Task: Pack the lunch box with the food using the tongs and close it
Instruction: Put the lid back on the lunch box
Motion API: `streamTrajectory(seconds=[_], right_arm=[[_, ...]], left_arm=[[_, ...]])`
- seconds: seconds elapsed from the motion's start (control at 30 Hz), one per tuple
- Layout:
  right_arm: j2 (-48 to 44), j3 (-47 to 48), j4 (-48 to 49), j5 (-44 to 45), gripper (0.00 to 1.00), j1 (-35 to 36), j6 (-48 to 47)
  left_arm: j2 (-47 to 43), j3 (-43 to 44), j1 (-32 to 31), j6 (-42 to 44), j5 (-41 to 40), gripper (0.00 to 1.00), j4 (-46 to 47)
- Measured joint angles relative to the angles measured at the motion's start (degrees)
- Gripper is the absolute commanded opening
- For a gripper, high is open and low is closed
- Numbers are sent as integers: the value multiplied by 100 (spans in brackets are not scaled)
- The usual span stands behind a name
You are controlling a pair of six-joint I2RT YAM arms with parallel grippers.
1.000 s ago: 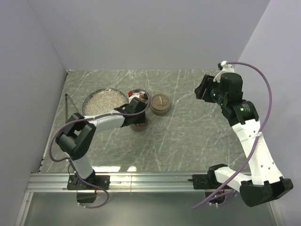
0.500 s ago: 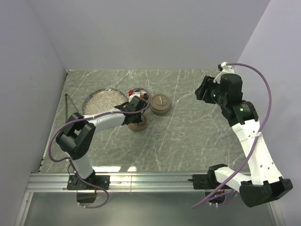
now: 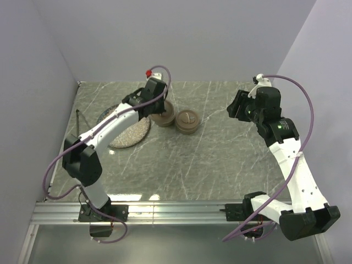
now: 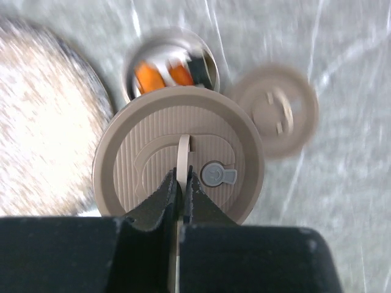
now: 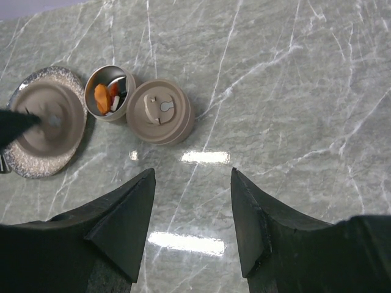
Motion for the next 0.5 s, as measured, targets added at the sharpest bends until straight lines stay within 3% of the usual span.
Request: streamTrajectory(seconds=[0.27,0.5], right_arm=[[-92,-157,24,2,59,-125,-26],[-229,-278,-4,2,59,-210,-42]], left_arm=[[1510,1731,802,372,192,0,-173],[2444,2286,876,400,557,0,-498]])
